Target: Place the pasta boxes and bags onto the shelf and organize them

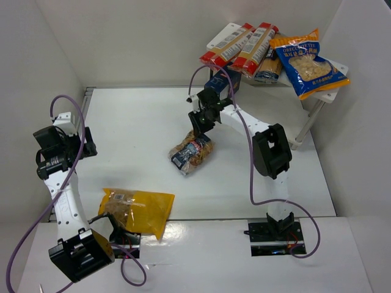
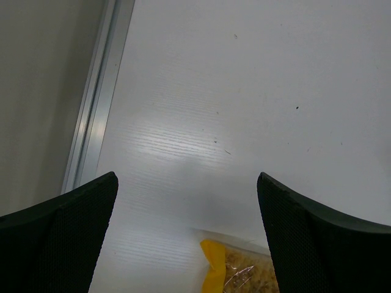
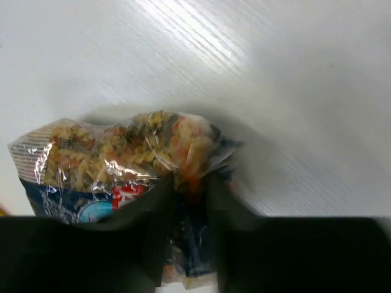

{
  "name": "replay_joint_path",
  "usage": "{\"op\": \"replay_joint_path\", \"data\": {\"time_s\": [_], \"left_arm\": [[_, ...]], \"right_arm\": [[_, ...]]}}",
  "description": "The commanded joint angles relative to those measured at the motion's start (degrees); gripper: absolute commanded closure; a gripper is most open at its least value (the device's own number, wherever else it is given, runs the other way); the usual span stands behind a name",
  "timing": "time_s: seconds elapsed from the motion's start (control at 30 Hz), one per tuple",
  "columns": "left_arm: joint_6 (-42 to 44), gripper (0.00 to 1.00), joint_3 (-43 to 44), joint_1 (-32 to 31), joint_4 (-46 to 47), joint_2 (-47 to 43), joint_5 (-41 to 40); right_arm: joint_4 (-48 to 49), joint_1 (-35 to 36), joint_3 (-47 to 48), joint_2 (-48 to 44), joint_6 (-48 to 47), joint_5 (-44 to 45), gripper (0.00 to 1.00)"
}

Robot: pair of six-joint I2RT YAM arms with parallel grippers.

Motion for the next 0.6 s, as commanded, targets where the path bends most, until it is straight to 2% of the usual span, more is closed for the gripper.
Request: {"op": "replay_joint_path", "data": {"time_s": [0.0, 0.07, 0.1, 0.13, 0.23, 0.33, 0.37, 0.47, 0.5, 0.57], "left_arm": [[-0.7, 0.0, 0.7, 0.2, 2.1, -1.0, 1.3], [-0.7, 0.0, 0.7, 0.2, 2.1, -1.0, 1.9], [-0.7, 0.0, 0.7, 0.2, 2.1, -1.0, 1.9], [-0.7, 0.0, 0.7, 0.2, 1.5, -1.0, 1.9], [-0.1, 0.0, 0.7, 0.2, 1.5, -1.0, 2.5], [0.4, 0.0, 0.2, 0.2, 1.5, -1.0, 3.9], [0.4, 0.0, 0.2, 0.2, 1.5, -1.0, 4.5], [1.0, 0.0, 0.2, 0.2, 1.5, -1.6, 5.0], [1.0, 0.0, 0.2, 0.2, 1.5, -1.6, 5.6], [1.6, 0.0, 0.2, 0.2, 1.5, -1.6, 6.2]], "right_arm": [[0.9, 1.2, -0.1, 0.3, 2.1, -5.0, 0.56], [0.2, 2.6, -0.1, -0.7, -0.9, -5.0, 0.32], [-0.8, 3.1, -0.7, -2.7, -3.7, -5.0, 0.09], [-0.8, 3.7, -0.8, -3.9, -5.3, -5.0, 0.06], [-2.5, 4.4, -1.7, -9.7, -14.2, -6.2, 0.02], [-5.0, 6.4, -5.7, -16.6, -29.3, -4.9, 0.0], [-5.0, 6.4, -9.8, -19.9, -36.8, -3.5, 0.0], [0.2, 7.1, -18.7, -27.9, -45.9, 1.8, 0.0], [3.4, 7.1, -24.3, -29.8, -51.8, 2.5, 0.0], [4.6, 6.4, -28.2, -32.4, -56.3, 1.3, 0.0]]}}
